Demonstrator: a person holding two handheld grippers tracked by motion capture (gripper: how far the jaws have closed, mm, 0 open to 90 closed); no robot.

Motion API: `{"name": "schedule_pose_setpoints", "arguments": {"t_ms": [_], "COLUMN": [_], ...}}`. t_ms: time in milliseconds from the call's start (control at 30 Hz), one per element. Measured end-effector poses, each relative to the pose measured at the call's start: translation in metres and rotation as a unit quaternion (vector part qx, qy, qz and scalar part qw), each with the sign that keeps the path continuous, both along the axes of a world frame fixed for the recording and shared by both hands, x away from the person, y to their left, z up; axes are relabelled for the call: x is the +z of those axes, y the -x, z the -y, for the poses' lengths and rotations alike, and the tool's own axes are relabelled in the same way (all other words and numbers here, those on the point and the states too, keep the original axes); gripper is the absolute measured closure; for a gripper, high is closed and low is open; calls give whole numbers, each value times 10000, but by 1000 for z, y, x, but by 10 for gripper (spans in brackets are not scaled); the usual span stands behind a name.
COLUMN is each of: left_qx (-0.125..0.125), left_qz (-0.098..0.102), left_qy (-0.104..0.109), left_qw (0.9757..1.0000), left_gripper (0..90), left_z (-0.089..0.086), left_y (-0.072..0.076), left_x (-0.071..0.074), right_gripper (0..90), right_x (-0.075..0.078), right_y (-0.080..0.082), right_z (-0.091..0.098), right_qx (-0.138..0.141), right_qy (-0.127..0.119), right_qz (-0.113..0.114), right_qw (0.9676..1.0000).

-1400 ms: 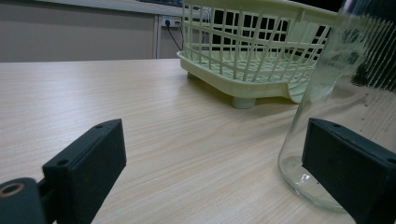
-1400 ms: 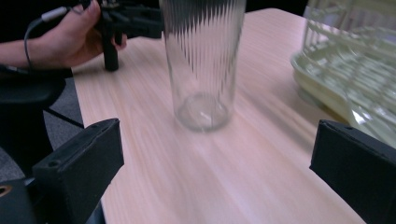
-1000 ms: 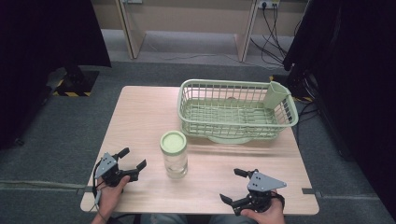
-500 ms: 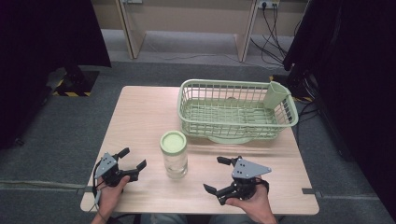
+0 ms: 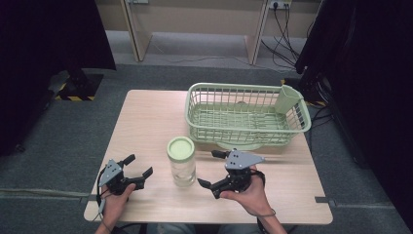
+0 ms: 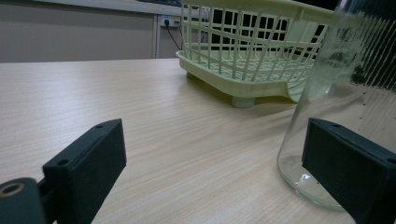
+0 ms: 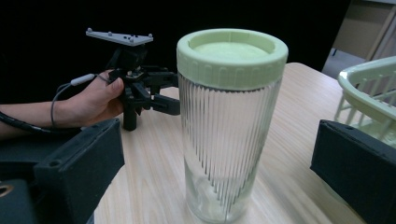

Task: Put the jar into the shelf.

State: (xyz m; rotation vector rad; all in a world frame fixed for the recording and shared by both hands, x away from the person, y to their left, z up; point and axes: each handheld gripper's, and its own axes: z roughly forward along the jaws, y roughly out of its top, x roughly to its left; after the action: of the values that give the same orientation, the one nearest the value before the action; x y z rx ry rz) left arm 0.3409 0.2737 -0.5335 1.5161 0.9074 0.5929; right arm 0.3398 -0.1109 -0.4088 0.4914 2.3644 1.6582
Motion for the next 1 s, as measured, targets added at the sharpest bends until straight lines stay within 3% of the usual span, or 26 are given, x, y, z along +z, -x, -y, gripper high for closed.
{"name": "schedule_pose_setpoints", "arguments": {"t_ms": [433, 767, 1000], "left_qx": [-6, -23, -32], "left_qz": [5, 9, 10], "left_qy": [4, 24, 12], "left_qw": [10000, 10000, 10000], "left_gripper": [58, 58, 58], "left_z": [0, 0, 0], "left_y": [0, 0, 0], "left_x": [0, 0, 0], "right_gripper": [28, 36, 109], "right_x": [4, -3, -5], "right_y": [-25, -46, -50], "right_z": [-31, -62, -72], "right_qx": [110, 184, 187], "right_qy": [-31, 77, 61], "right_qz": [-56, -43, 71], "right_qw": [9999, 9998, 9998]}}
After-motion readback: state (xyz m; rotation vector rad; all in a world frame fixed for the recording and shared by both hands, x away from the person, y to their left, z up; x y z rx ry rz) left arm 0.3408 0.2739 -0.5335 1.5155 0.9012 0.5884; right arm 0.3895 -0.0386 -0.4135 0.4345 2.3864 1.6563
